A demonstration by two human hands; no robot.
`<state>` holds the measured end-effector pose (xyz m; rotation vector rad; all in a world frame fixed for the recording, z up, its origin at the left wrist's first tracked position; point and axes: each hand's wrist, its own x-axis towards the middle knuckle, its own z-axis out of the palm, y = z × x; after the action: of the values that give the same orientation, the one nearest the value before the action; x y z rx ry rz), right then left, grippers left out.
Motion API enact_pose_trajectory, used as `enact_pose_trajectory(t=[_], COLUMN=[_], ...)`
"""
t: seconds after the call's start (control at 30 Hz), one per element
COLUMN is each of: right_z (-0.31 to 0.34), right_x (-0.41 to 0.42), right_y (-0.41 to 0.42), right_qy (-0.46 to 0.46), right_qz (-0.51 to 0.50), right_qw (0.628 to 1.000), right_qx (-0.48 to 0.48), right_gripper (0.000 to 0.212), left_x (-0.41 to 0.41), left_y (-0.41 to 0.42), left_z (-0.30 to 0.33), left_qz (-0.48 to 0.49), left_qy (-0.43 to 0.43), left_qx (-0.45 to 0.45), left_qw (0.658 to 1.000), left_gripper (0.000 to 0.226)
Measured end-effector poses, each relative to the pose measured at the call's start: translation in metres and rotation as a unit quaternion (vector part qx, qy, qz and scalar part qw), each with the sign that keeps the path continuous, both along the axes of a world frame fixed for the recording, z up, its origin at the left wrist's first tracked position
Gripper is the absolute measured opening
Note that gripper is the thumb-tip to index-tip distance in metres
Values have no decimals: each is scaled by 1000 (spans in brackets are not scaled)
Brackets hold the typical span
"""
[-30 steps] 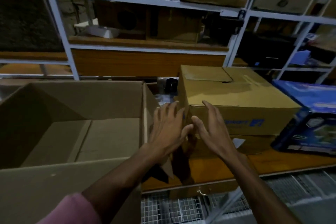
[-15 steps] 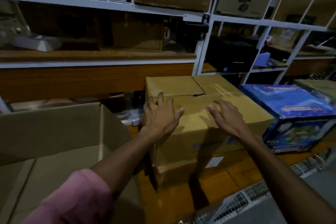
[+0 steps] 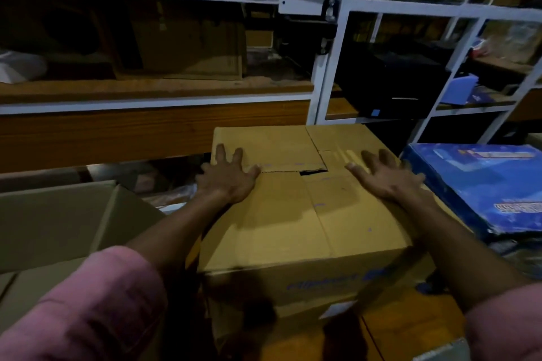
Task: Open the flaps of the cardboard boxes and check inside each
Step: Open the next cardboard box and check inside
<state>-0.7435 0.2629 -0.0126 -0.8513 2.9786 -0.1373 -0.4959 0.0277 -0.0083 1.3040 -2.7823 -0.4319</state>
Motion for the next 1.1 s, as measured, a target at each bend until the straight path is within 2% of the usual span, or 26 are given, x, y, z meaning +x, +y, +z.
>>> enact_pose_trajectory(t=[0.27, 0.43, 0.6, 0.7, 0.8, 0.87, 0.93, 1.0, 1.1], right_z=[7, 8, 24, 55, 79, 81, 68, 42, 10], right_x=[-36, -9, 21, 38, 56, 68, 79, 90, 108], right_y=[-6, 13, 35, 44, 49, 50, 52, 55, 60], right_qy=[-21, 16, 22, 73, 135, 158, 142, 108, 104], right_qz=[22, 37, 38, 65, 87, 87, 83, 70, 52], right_qw=[999, 997, 983, 951, 896, 872, 871, 891, 911], right_qx=[-14, -73, -180, -293, -414, -456, -463, -435, -396], right_gripper=[84, 80, 93, 82, 66, 63, 66, 67, 69], left_x=[-3, 8, 31, 49, 63, 69, 78, 89, 111], left_y=[-8, -2, 11, 19, 29, 33, 35, 36, 40], left_z=[-9, -5, 11, 39, 61, 61, 46, 21, -8], left_qz=[4, -4, -7, -10, -22, -35, -47, -54, -55], left_qy=[22, 57, 112, 220, 346, 394, 416, 418, 410], left_qx=[-8, 0, -27, -88, -180, -215, -218, -208, -204], left_qw=[1000, 998, 993, 971, 921, 893, 882, 882, 887], left_gripper=[85, 86, 89, 85, 81, 83, 87, 89, 88])
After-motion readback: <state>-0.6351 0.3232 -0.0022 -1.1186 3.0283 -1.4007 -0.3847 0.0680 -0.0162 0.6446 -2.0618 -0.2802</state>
